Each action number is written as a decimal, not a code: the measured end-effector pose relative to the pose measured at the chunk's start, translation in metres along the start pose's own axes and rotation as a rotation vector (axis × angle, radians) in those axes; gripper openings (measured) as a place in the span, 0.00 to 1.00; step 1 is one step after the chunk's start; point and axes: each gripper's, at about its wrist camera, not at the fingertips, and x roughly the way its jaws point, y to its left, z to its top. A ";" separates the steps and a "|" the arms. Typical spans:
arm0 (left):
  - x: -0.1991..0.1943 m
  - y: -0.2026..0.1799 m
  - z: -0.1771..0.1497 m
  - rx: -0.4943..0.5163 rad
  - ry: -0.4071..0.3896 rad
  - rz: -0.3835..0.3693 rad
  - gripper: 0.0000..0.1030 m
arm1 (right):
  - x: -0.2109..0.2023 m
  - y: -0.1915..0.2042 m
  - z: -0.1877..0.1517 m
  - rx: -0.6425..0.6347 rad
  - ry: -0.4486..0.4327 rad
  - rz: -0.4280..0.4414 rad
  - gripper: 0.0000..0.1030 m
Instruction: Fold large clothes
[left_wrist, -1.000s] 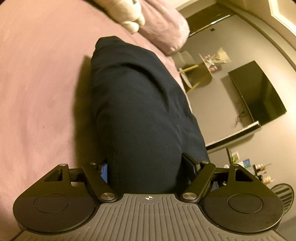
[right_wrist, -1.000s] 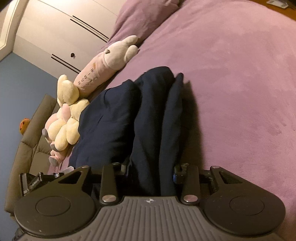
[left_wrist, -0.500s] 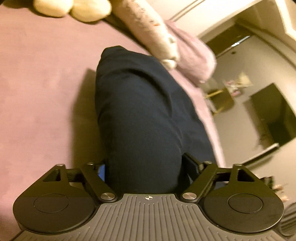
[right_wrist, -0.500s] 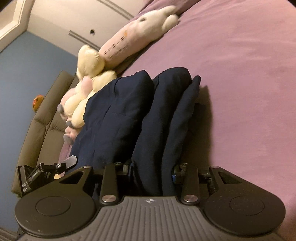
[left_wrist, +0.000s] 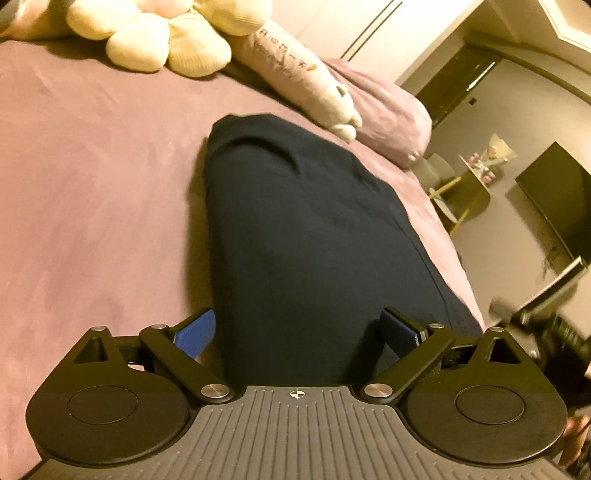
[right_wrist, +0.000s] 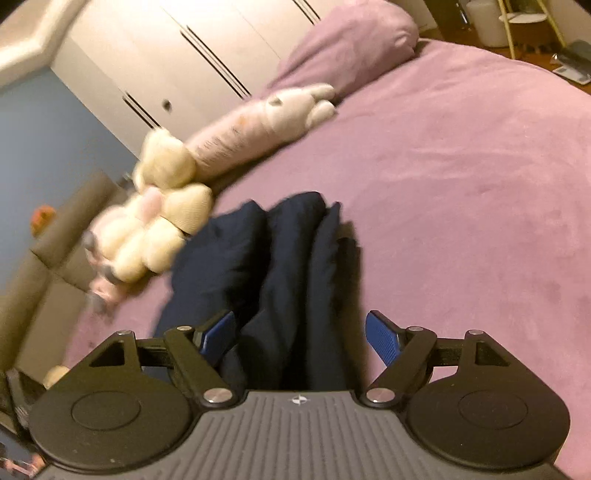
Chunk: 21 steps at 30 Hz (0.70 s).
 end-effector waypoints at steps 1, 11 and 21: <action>-0.006 -0.002 -0.008 0.010 0.009 0.003 0.97 | -0.008 0.007 -0.005 -0.014 -0.020 0.020 0.76; 0.032 -0.026 -0.047 0.173 0.087 0.255 0.97 | 0.007 0.088 -0.039 -0.358 0.043 -0.106 0.39; -0.021 0.023 -0.022 0.040 0.122 0.268 0.96 | 0.010 0.075 -0.051 -0.396 0.085 -0.227 0.47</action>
